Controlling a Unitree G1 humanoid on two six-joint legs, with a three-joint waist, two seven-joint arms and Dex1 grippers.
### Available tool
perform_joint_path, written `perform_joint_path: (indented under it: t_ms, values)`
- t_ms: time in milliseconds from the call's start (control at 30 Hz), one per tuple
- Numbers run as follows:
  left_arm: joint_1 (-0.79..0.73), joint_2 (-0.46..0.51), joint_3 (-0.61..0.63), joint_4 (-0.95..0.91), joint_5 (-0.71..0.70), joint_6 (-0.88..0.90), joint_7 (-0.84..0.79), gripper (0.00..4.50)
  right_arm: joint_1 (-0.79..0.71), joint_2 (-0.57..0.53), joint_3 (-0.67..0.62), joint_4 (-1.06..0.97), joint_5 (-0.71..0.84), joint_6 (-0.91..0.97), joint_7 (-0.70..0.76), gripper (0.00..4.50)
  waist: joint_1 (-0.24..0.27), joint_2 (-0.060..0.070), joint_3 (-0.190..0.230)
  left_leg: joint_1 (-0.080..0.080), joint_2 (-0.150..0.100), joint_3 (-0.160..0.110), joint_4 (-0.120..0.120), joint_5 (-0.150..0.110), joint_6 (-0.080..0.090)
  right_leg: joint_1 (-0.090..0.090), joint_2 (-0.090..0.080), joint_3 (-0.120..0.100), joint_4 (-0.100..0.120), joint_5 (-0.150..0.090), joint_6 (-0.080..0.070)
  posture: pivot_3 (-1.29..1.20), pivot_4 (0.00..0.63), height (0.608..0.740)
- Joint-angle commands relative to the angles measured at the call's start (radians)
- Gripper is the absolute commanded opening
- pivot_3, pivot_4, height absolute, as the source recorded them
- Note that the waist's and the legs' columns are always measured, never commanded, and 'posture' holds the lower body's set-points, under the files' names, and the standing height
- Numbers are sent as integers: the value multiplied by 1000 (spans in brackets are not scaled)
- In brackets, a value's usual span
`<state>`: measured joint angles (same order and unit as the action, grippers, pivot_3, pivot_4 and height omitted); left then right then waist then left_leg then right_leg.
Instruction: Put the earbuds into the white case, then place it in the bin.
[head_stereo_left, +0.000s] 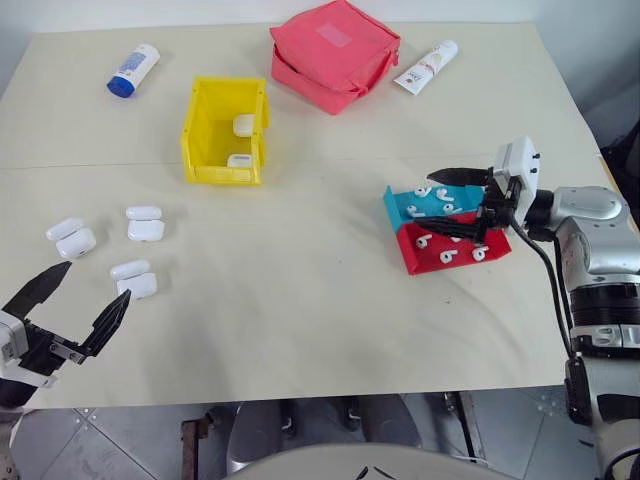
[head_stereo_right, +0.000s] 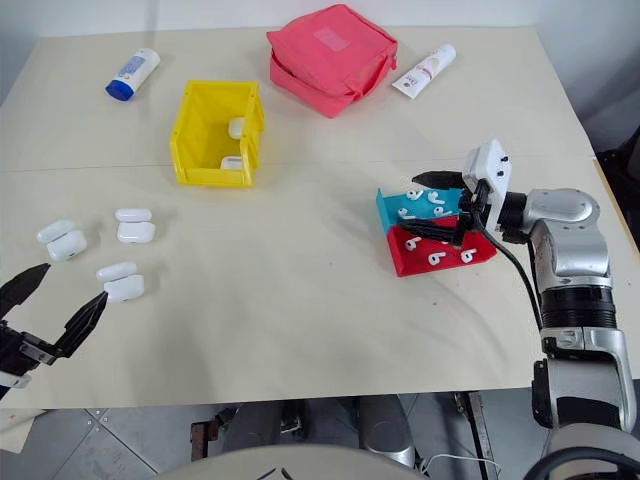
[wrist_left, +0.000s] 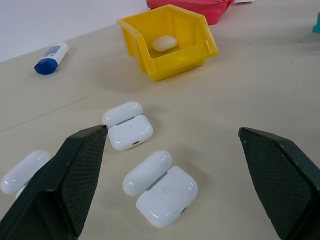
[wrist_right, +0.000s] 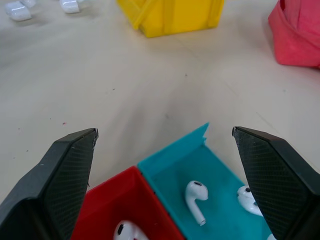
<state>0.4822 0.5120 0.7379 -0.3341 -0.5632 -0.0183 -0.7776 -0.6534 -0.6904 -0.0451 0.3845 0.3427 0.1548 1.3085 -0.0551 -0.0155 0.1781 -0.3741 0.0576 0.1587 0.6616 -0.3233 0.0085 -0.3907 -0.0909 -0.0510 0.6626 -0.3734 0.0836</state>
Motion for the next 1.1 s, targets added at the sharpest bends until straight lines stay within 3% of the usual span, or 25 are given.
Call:
perform_joint_path:
  t_ms: [33,400,600,900,1000,1100]
  values:
    - [5,6,26,-6,-24,-13,-4,4465,-20,5,-10,-8,11,-14,6,4500,0,0,0,0,0,0,0,0,0,0,0,0,0,0,0,0,150,740]
    - [11,-4,22,-45,-13,15,45,4465,-69,35,1,6,14,-2,21,4500,0,0,0,0,0,0,1,0,0,0,0,0,0,0,0,0,150,740]
    - [191,-66,92,-181,-74,118,94,4465,-146,69,34,73,-11,-30,53,4500,-10,-1,0,0,1,0,1,-1,0,0,0,0,0,0,0,0,150,740]
    - [440,-193,168,-201,-110,60,-4,4465,-237,95,63,202,-29,-109,145,4500,-1,-3,1,0,0,0,2,-2,1,1,0,0,-1,0,0,0,150,740]
    - [448,-204,168,-238,-103,69,44,4465,-276,119,73,258,-42,-143,156,4500,0,-3,1,0,0,0,3,-2,1,1,0,0,-1,0,0,0,150,740]
    - [400,-188,165,-311,-98,152,198,4465,-305,139,79,298,-55,-162,164,4500,-2,-3,1,0,0,0,3,-2,1,2,0,0,-1,0,0,0,150,740]
